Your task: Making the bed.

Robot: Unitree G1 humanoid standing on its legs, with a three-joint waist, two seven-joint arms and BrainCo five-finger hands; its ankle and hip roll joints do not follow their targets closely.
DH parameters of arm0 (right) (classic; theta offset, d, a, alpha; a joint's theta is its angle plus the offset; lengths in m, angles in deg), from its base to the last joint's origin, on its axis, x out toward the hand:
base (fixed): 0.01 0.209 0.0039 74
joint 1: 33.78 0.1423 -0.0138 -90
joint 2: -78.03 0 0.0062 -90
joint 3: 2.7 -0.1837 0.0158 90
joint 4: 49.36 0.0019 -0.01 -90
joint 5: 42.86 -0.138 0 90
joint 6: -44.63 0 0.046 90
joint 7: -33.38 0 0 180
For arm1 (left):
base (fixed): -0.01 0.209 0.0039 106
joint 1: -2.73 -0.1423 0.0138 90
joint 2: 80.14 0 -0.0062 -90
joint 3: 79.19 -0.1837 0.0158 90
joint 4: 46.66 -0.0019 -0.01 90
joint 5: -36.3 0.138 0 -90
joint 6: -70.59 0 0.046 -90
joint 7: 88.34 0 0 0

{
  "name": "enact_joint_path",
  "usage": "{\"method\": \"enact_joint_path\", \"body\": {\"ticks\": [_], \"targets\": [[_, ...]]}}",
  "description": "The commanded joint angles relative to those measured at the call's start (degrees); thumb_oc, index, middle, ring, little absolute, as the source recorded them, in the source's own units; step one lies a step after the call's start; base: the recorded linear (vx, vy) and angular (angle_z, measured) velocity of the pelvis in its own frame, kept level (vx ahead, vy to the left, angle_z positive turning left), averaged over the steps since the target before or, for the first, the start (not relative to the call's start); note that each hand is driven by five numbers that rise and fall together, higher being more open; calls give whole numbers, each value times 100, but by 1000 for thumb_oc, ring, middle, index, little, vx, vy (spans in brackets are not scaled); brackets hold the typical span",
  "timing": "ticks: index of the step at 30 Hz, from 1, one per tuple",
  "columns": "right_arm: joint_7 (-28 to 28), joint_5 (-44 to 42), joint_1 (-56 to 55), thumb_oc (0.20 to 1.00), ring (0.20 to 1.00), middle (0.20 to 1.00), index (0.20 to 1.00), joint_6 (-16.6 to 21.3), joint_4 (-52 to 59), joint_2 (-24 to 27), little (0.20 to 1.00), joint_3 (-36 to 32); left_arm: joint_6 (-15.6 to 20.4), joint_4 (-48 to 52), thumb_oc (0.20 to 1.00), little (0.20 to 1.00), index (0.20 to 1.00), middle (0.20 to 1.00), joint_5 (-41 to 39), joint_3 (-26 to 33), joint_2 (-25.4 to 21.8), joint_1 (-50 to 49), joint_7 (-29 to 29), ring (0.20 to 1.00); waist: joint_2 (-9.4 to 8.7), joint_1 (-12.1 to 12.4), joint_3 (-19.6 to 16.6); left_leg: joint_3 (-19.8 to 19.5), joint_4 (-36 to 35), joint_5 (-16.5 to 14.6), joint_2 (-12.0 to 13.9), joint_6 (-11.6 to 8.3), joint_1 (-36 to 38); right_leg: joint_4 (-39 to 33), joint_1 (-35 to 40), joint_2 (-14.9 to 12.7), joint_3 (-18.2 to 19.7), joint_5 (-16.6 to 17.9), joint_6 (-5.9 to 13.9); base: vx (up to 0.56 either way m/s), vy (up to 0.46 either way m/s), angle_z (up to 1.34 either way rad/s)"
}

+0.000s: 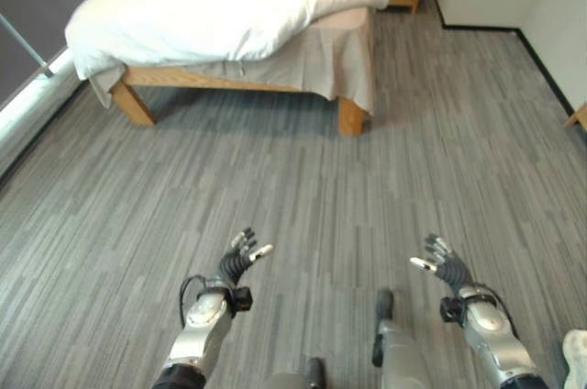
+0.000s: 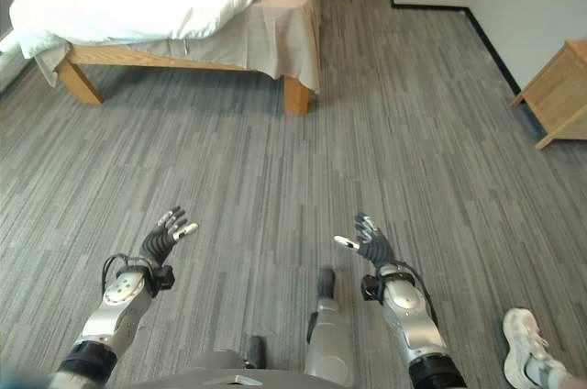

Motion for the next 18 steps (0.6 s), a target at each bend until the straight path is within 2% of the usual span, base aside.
{"method": "enact_joint_path", "body": {"ticks": [1,2,3,4,5,6,7,8,9,10,11,12,13,14,15,16,17,18], "targets": [[75,184,298,1000,1000,1000,1000,253,249,188,1000,-73,381,551,1000,1000,1000,1000,207,-22,-100,218,78,1000,117,-185,-230,-366,-1302,38,616,-610,2097,-144,179,215,-245,1288,244,368,-175,19],[21,138,187,1000,1000,1000,1000,249,309,181,1000,-122,355,665,1000,1000,1000,1000,195,-53,-84,180,24,1000,149,-184,-324,-457,-1302,300,714,-700,2173,-61,319,227,-249,1210,155,547,-261,27],[-47,113,177,1000,1000,1000,1000,261,225,223,1000,-58,365,770,1000,1000,1000,1000,140,-112,7,123,5,1000,248,-198,-360,-444,-669,879,976,-893,2146,164,530,364,-404,1172,-79,540,-263,29],[-47,113,179,1000,1000,1000,1000,262,223,222,1000,-58,365,769,1000,1000,1000,1000,141,-111,6,124,5,1000,234,-212,-368,-461,-673,894,963,-892,2130,164,520,343,-408,1176,-79,546,-295,17],[-52,67,219,1000,1000,1000,1000,254,142,244,1000,21,350,836,1000,1000,1000,1000,57,-141,71,93,-17,1000,284,-228,-419,-522,40,1532,1070,-1003,1925,299,634,463,-431,1024,-254,377,-259,35],[-83,20,261,1000,1000,1000,1000,228,115,294,1000,75,325,834,1000,1000,1000,1000,7,-154,106,71,-37,1000,237,-201,-436,-542,1047,2129,1142,-1075,1510,353,825,495,-434,855,-435,604,-453,34],[-89,-76,312,1000,1000,1000,1000,219,172,343,1000,108,264,925,1000,1000,1000,1000,-80,-152,134,56,-37,1000,135,-110,-405,-486,1993,2492,1180,-1061,1094,358,1092,531,-450,703,-627,831,-714,26],[-114,-267,244,1000,1000,1000,1000,277,319,409,1000,107,241,1078,1000,1000,1000,1000,-172,-189,128,-56,-164,1000,-119,161,-224,-254,3491,2475,1186,-857,299,239,1735,714,-272,340,-972,628,-571,-17],[-115,-268,244,1000,1000,1000,1000,278,318,405,1000,105,241,1078,1000,1000,1000,1000,-173,-190,124,-55,-164,1000,-129,156,-231,-259,3505,2478,1176,-853,274,238,1721,703,-275,346,-972,580,-500,-41],[-101,-241,229,1000,1000,1000,1000,267,273,465,1000,86,230,1067,1000,1000,1000,1000,-138,-233,124,-72,-171,1000,-244,318,-143,-326,4137,2253,889,-804,-250,152,2022,703,-177,208,-1018,368,-227,-60],[-23,-162,316,1000,1000,1000,1000,244,212,540,1000,57,194,1104,1000,1000,1000,1000,-115,-282,135,-39,-172,1000,-301,523,-60,-353,4292,1997,690,-750,-787,87,2331,713,-67,111,-1005,554,-290,-64],[35,-136,397,1000,1000,1000,1000,217,141,583,1000,71,206,1066,1000,1000,1000,1000,-133,-306,139,11,-158,1000,-329,646,-32,-241,4119,1848,647,-700,-1148,7,2556,719,9,64,-1000,778,-249,-45],[67,-217,426,1000,1000,1000,1000,232,117,585,1000,17,235,1059,1000,1000,1000,1000,-237,-321,175,-57,-223,1000,-344,826,-60,-23,3327,1796,725,-710,-1598,-71,2919,722,62,-99,-959,838,-161,-27],[55,-269,419,1000,1000,1000,1000,275,169,571,1000,-19,254,1078,1000,1000,1000,1000,-258,-312,179,-112,-243,1000,-256,899,-111,119,2424,1889,816,-726,-1637,-83,3073,795,58,-217,-931,659,-100,-33],[54,-270,417,1000,1000,1000,1000,275,170,572,1000,-21,254,1079,1000,1000,1000,1000,-258,-313,179,-113,-242,1000,-279,907,-114,142,2363,1926,793,-721,-1610,-81,3067,769,67,-212,-927,798,32,-59],[15,-194,422,1000,1000,1000,1000,353,161,556,1000,21,282,1080,1000,1000,1000,1000,-171,-308,134,-285,-289,1000,-123,1134,-251,207,326,2128,621,-765,-1532,-162,3461,912,147,-453,-816,817,65,-56],[-28,-110,463,1000,1000,1000,1000,356,141,539,1000,88,282,1116,1000,1000,1000,1000,-116,-290,98,-359,-322,1000,-80,1288,-309,83,-721,2267,472,-743,-1408,-177,3685,936,229,-568,-744,1042,72,-42],[-70,-43,538,1000,1000,1000,1000,349,84,542,1000,157,290,1150,1000,1000,1000,1000,-89,-299,99,-427,-345,1000,-24,1377,-420,39,-1216,2299,443,-759,-1423,-182,3861,982,273,-661,-716,513,24,-42]]}}
